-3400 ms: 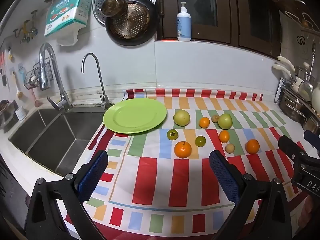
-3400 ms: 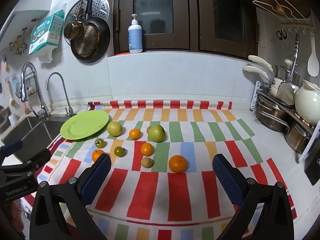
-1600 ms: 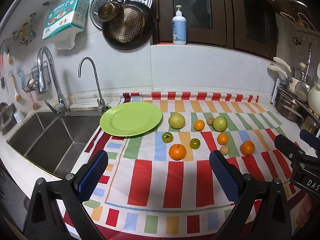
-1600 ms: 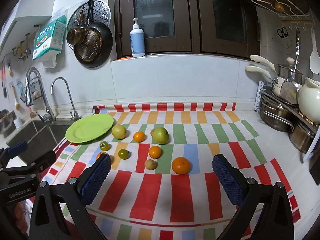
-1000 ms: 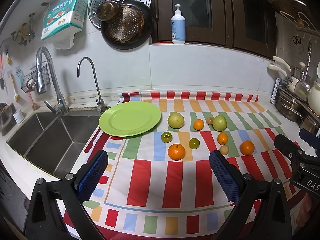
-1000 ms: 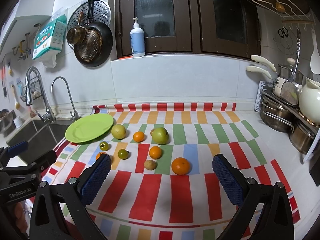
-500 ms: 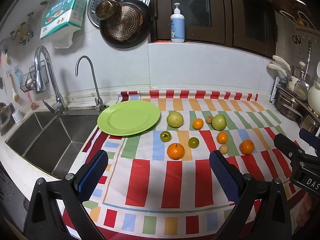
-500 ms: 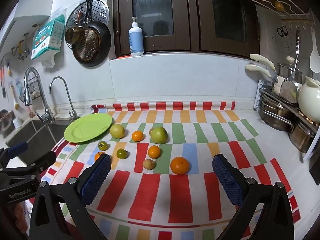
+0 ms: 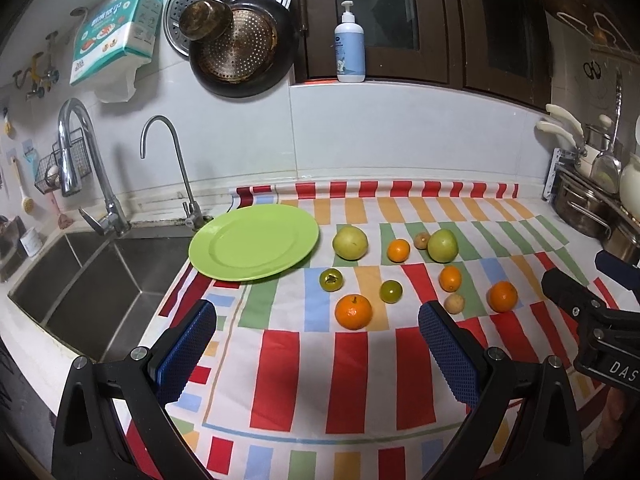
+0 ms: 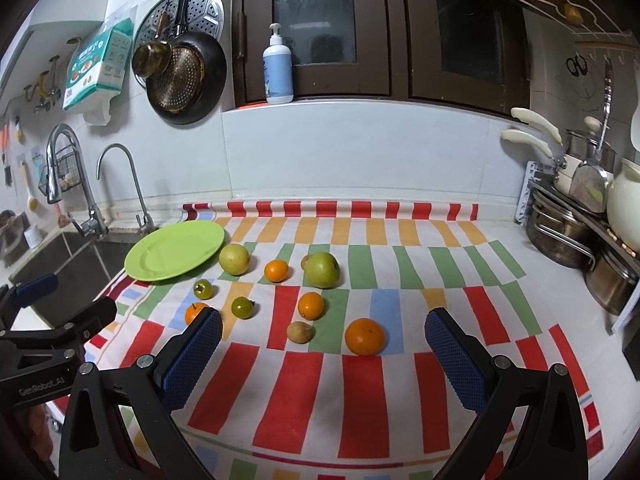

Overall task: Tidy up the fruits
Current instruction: 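Move the left tool to the large orange while the right tool approaches a tangerine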

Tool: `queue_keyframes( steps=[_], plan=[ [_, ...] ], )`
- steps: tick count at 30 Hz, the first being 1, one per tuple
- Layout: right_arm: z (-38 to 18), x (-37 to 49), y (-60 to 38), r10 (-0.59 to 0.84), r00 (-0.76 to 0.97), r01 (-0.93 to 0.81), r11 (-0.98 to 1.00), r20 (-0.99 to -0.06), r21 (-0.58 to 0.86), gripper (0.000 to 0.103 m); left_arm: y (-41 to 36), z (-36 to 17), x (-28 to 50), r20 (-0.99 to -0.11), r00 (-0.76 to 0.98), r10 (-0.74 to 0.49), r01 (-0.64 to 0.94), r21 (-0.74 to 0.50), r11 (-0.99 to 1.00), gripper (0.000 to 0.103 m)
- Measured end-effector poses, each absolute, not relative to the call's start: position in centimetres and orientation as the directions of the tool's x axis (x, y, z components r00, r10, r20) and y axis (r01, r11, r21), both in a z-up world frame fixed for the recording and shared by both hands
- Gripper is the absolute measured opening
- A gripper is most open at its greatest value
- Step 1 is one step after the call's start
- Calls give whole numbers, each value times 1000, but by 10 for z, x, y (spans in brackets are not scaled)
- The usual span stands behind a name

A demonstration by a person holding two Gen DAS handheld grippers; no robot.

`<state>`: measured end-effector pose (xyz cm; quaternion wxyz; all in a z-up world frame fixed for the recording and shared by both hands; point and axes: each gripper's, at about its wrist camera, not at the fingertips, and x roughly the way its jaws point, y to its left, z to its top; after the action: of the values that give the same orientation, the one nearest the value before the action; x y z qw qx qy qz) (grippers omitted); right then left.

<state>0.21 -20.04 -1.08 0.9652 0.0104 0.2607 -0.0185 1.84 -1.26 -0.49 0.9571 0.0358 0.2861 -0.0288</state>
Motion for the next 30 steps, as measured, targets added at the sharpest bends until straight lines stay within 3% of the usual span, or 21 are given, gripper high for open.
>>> queue_keyframes(
  steps=[7,13,30],
  plan=[
    [-20,20,-198,-23,853,22,1000,-522,-8,102,-15,-15,38,-578,814,-55,106,55,993,102],
    [-30,38,-199,-36,840,23,999,-541,-31,99,-19,-26,56,-593,803,-58,123,71,990,95],
    [-78,91,-230,-67,727,110,994,-683,20,91,-41,-73,115,-724,683,-94,200,62,978,83]
  ],
)
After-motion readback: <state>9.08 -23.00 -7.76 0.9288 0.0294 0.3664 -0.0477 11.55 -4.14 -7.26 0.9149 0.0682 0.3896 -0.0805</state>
